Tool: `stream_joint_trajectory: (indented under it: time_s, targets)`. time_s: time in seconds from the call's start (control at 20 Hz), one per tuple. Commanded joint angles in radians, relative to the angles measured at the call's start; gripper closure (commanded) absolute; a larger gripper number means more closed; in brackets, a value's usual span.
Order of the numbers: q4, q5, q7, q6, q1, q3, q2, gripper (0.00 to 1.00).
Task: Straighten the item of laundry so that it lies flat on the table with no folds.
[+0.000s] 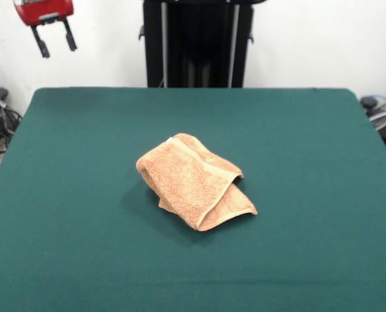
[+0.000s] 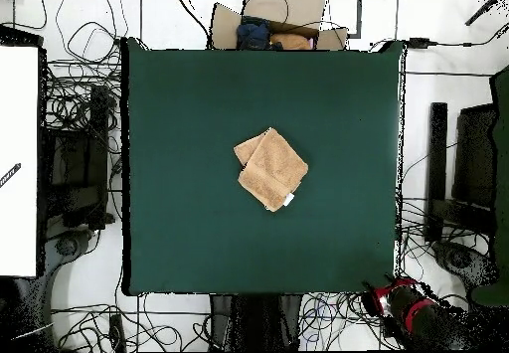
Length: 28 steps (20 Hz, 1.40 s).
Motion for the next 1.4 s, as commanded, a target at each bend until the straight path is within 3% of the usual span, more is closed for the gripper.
stream_joint_trajectory:
  time_s: [0.05, 0.55, 0.85, 1.15, 1.4]
  targets:
    - [-0.099, 0.018, 0.208, 0.09, 0.023, -0.016, 0.04, 0.0]
    - [-0.283, 0.001, 0.138, 0.283, 0.006, -0.034, 0.081, 0.0]
    - [-0.368, -0.02, 0.119, 0.329, -0.015, -0.018, 0.143, 0.0]
    - [-0.382, -0.028, 0.125, 0.347, -0.016, -0.011, 0.137, 0.0]
    - [-0.312, -0.023, 0.16, 0.299, -0.006, -0.005, 0.096, 0.0]
